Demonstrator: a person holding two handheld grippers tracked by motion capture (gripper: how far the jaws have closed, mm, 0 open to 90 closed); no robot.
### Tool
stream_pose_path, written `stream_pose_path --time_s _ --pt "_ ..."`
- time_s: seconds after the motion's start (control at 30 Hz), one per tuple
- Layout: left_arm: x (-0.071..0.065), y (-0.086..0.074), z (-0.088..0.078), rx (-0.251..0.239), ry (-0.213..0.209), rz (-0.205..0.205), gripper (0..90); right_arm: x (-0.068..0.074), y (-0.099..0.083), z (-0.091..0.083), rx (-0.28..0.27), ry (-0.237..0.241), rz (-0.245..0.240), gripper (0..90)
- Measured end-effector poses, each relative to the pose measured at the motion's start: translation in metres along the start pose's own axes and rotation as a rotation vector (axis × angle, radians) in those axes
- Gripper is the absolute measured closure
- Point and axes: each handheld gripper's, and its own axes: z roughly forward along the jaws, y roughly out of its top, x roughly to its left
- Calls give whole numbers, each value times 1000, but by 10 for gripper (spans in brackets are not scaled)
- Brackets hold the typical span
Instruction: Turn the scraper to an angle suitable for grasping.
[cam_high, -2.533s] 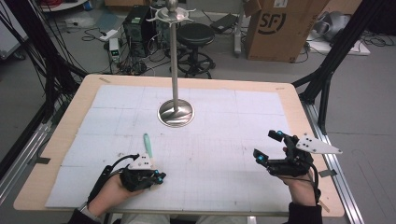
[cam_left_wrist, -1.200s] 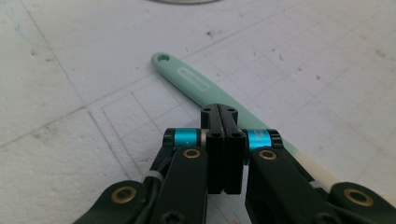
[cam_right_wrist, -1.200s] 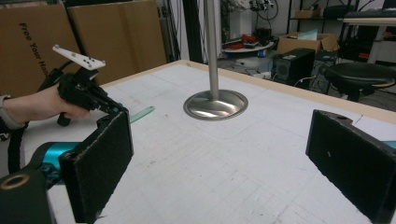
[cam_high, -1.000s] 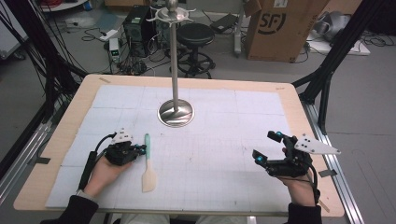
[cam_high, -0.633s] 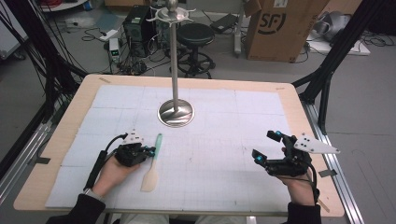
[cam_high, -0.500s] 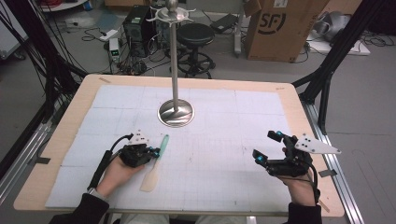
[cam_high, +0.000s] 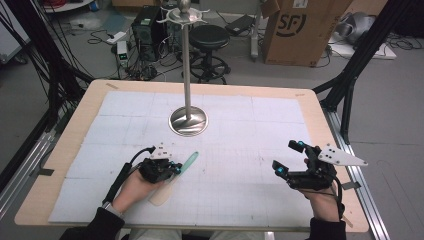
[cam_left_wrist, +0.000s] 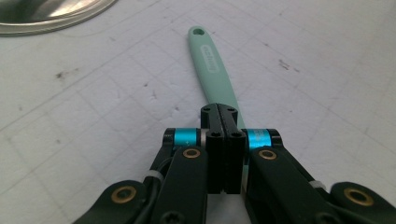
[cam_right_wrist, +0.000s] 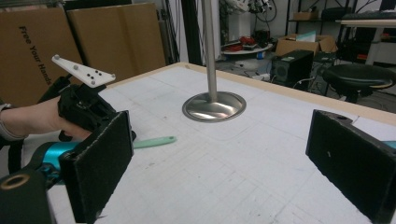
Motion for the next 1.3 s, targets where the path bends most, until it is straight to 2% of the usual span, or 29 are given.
stream_pose_path --time_s 0.23,0.47,0.57,0.83,0.93,1.0,1.3 --pt "-17 4 5 14 -24 57 899 -1 0 1 0 -3 -1 65" --pt "-30 6 7 28 -63 97 899 -1 0 -2 -2 -3 -3 65" --pt "-35 6 8 32 -63 123 899 -1 0 -3 -5 -6 -1 65" --pt "-35 6 8 28 -77 125 899 0 -1 0 4 1 -2 65" --pt "-37 6 8 31 -99 138 900 0 -1 1 6 2 -4 65" --pt "-40 6 8 31 -95 152 899 0 -1 0 4 1 -3 65" --pt "-36 7 6 24 -107 136 899 0 0 -1 1 1 -4 65"
